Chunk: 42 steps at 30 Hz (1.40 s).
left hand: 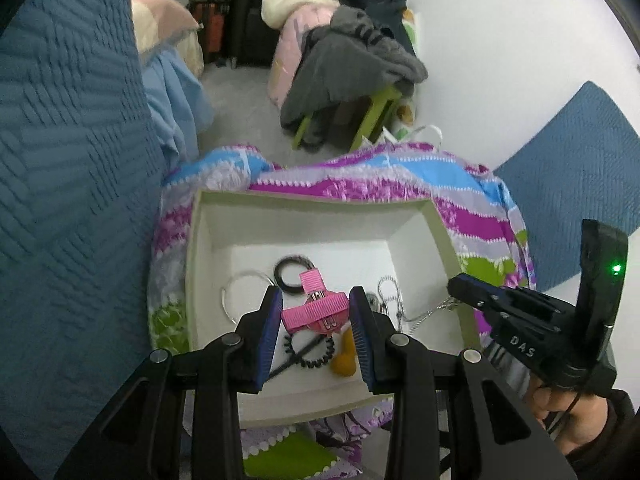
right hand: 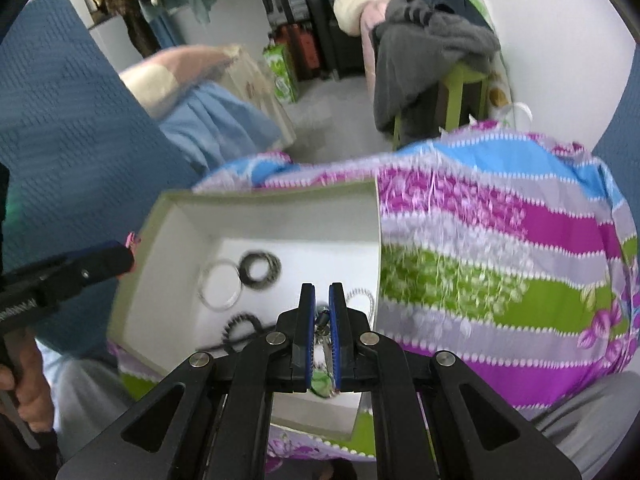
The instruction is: Organize jewelry
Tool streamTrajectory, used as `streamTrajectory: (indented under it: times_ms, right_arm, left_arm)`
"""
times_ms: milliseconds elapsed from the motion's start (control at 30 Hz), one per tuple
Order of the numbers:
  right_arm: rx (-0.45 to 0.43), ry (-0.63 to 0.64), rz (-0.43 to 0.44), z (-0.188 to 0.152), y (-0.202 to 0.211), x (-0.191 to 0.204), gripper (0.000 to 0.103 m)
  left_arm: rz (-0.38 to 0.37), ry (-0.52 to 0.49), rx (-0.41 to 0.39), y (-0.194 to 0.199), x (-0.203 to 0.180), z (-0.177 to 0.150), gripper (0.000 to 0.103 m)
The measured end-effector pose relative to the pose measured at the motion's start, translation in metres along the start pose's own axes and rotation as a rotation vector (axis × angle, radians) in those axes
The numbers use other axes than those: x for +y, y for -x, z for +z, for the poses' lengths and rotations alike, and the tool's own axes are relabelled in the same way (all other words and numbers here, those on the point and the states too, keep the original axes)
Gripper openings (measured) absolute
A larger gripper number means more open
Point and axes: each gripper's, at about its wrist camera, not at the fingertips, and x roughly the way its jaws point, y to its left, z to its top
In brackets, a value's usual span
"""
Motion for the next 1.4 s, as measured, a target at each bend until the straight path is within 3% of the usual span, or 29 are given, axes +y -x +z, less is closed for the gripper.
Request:
streamTrajectory:
  times_ms: [200,267,300,400,467,600,700,833,933,1000,1200,1400]
  right_arm:
    - [0.037,-0.035,0.047,-0.007,-0.008,-0.007,0.007]
    - [0.044,-0.034,0.054,-0.006,-0.006,-0.006,0.014]
    - [0.046,-0.037,0.063,-0.005,-0.003,-0.006,0.025]
    - [0.032,-0.032,0.081,0.0,0.01,-0.005,0.033]
    - [0.019,-0.024,0.073,0.005,0.021,-0.004,0.044]
    - [-0.055,0.002,0.08,0.02,0.058,-0.003,0.066]
    - [-0.117,0.029,0.059,0.033,0.088,0.001,0.078]
    - [-0.205,0.038,0.057,0.047,0.129,0.004,0.09]
    - [-0.253,0.033,0.084,0.052,0.159,0.004,0.094]
    - [-0.296,0.039,0.074,0.051,0.178,0.006,0.103]
    - [-0.398,0.082,0.042,0.037,0.222,0.015,0.103]
    - [-0.446,0.132,0.011,0.014,0.241,0.022,0.103]
  left_arm:
    - [-0.019,0.019,0.059,-0.014,-0.001,-0.005,0.038]
    - [-0.015,0.031,0.06,-0.012,-0.002,-0.003,0.049]
    - [-0.002,0.031,0.048,-0.008,-0.005,-0.002,0.056]
    - [0.019,0.015,0.014,0.006,-0.013,0.001,0.068]
    - [0.048,-0.002,-0.011,0.019,-0.02,0.003,0.073]
    - [0.143,-0.012,-0.085,0.049,-0.033,0.009,0.074]
    - [0.131,-0.018,-0.138,0.076,-0.044,0.014,0.08]
    - [0.128,-0.055,-0.163,0.105,-0.064,0.02,0.081]
    - [0.151,-0.069,-0.199,0.128,-0.079,0.02,0.081]
    - [0.152,-0.075,-0.229,0.144,-0.089,0.019,0.087]
    - [0.157,-0.112,-0.321,0.182,-0.118,0.003,0.1]
    - [0.16,-0.14,-0.398,0.207,-0.145,-0.015,0.102]
